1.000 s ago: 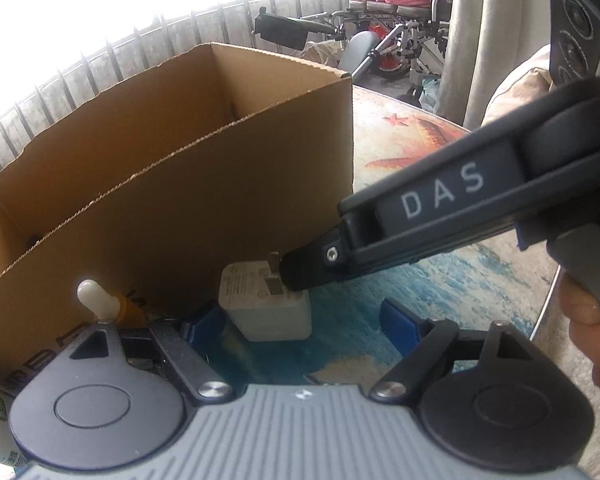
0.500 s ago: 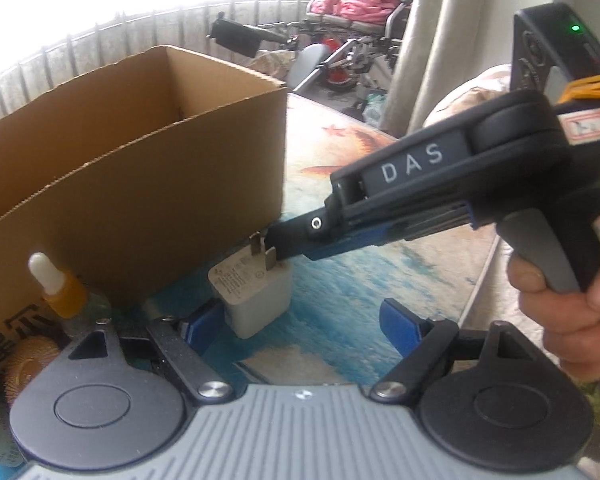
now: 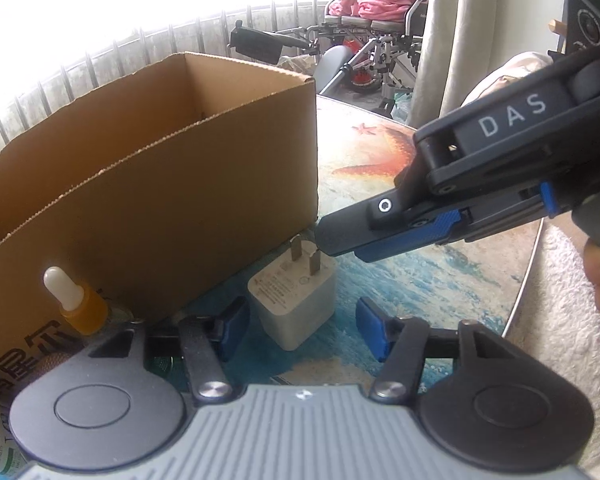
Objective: Organize rigid objects
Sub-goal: 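Lift the white charger with the right tool and lower it into the box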
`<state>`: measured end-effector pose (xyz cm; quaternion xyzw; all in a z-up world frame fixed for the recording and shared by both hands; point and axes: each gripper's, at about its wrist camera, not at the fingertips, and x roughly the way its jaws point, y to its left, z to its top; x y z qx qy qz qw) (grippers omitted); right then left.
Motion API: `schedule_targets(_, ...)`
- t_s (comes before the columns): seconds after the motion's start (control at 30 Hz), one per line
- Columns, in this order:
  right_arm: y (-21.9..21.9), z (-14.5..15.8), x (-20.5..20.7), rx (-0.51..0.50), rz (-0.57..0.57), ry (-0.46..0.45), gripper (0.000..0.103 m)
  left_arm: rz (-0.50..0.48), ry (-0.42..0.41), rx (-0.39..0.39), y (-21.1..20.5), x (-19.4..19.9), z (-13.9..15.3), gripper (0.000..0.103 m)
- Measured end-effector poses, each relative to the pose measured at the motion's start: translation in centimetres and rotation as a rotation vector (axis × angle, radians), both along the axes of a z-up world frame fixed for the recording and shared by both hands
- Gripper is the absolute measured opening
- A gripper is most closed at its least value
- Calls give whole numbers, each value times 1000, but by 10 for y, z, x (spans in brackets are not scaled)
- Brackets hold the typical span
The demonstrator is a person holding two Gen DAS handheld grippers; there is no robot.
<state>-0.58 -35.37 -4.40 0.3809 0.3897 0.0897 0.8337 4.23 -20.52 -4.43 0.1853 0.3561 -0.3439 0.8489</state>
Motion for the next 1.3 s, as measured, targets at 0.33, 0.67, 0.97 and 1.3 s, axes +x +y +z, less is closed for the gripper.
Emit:
schedule_targets(0.33,23,-1,17,-118,57,5,42,13,10,12,-1,5,-8,44)
schedule_targets(0.67,30,-6,19,-137,44,2,38,25,3,2,0,4,-11,43)
schedule_targets(0.97,33,10,8,-166,16,-15,35,26,25,-25,4,2,-3,40)
schedule_targets(1.3,42,81,-8,-222,8,-165,35,27,-87,-93,16,-18,51,40)
